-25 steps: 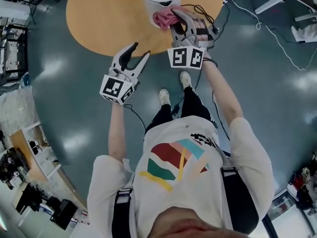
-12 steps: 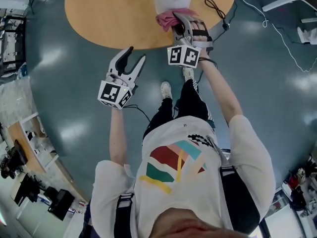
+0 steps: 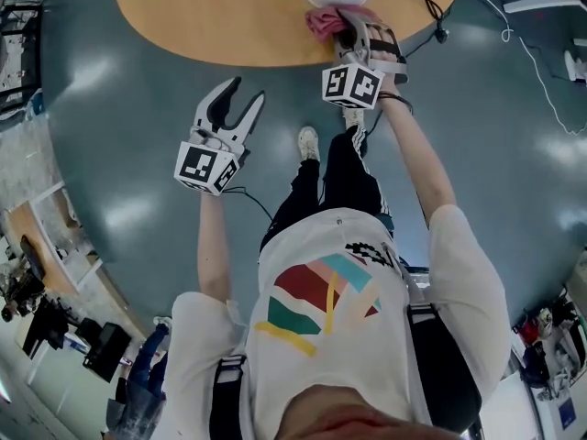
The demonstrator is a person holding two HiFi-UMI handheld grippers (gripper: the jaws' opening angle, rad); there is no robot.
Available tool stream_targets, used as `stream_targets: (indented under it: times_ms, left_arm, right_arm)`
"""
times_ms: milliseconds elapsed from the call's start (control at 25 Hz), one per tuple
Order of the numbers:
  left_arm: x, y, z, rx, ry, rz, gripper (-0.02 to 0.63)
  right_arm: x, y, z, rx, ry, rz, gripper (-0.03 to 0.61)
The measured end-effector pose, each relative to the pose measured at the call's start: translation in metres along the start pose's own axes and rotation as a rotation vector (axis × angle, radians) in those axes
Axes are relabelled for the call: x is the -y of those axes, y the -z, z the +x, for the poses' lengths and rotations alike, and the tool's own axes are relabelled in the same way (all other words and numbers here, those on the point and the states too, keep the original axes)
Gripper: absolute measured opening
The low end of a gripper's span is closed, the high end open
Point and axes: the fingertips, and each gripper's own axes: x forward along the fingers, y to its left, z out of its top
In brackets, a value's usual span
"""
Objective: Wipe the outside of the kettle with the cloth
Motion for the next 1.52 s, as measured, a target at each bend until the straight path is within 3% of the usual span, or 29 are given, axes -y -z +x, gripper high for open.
stream_targets:
  times_ms: [160,280,560,800,920,1000,1320,1520]
  left_arm:
    - [0.001,-0.007,0.001,0.027,-0.002,0.001,0.235]
    - [-0.005,-0.032,-0.003,0.072,0.003,0.015,0.235]
    - [0.007,-0.136,0.039,0.25,0.035,0.112,0.235]
    - [0.043,-0.189,0.083,0.31,0.1,0.191,0.235]
    - [0.059,-0.195,0.114,0.282,0.087,0.254,0.235]
    - [0.064,-0.193,0.138,0.256,0.091,0.237,0.235]
    - [0.087,-0.203,0.175,0.246,0.122,0.202,0.235]
    - [0.082,-0.198,0.181,0.229,0.13,0.189,0.235]
  right_arm:
    - [-0.005,0.0,-0.002,0.004,-0.017,-0.002,0.046]
    - [0.011,-0.029,-0.021,0.064,0.0,0.017,0.048]
    - [0.096,-0.084,-0.089,0.194,0.016,0.042,0.048]
    - [0.193,-0.097,-0.107,0.214,0.074,-0.026,0.047]
    - [0.24,-0.101,-0.075,0.194,-0.005,0.026,0.048]
    - [0.262,-0.105,-0.045,0.172,-0.071,0.026,0.047]
    - [0.277,-0.111,0.036,0.035,-0.316,-0.233,0.046]
    - [0.259,-0.119,0.065,-0.013,-0.403,-0.334,0.047]
